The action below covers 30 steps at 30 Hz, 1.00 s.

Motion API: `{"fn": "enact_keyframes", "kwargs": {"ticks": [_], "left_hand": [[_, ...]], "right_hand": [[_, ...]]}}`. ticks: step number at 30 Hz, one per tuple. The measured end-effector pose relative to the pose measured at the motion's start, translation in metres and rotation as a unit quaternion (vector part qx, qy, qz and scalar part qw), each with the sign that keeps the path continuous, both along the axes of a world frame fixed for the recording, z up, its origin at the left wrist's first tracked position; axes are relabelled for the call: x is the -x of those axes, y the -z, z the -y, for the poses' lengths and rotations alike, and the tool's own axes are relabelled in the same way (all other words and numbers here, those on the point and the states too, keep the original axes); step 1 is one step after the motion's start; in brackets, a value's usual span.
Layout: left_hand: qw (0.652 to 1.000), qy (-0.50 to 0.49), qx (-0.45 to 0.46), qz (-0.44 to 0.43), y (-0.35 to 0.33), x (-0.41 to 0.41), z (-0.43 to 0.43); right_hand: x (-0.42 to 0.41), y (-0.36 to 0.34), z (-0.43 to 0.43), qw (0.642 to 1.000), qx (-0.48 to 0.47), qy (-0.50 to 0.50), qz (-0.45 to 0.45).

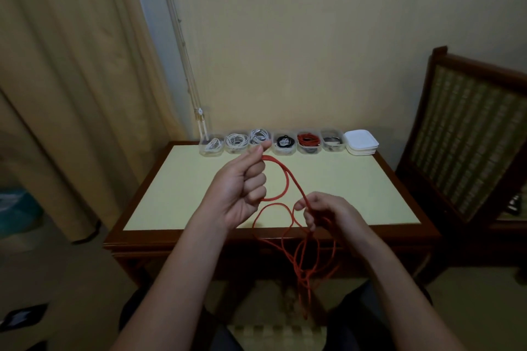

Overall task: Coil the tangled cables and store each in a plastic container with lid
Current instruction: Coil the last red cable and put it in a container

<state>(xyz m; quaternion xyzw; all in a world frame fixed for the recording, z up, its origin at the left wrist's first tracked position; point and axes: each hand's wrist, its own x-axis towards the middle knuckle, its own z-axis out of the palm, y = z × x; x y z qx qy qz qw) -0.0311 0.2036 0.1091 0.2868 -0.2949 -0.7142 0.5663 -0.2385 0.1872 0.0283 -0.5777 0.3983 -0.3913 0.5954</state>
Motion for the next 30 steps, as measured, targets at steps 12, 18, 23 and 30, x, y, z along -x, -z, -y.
{"fn": "enact_keyframes", "kwargs": {"ticks": [12,18,23,30], "left_hand": [[0.974,-0.053,-0.061,-0.21,0.0,-0.025,0.011],[0.978,-0.13,-0.034,-0.16,0.002,-0.034,0.014],[0.976,-0.195,0.07,0.066,0.007,-0.02,0.012],[0.893,-0.117,0.2,0.386,0.02,0.0,0.004]], "right_hand": [[0.006,0.015,-0.008,0.988,0.068,0.061,-0.126],[0.007,0.024,-0.008,0.952,0.17,0.12,-0.224],[0.0,0.007,-0.009,0.916,0.259,0.053,-0.301],[-0.006,-0.029,-0.017,0.911,0.326,0.029,-0.251]]}}
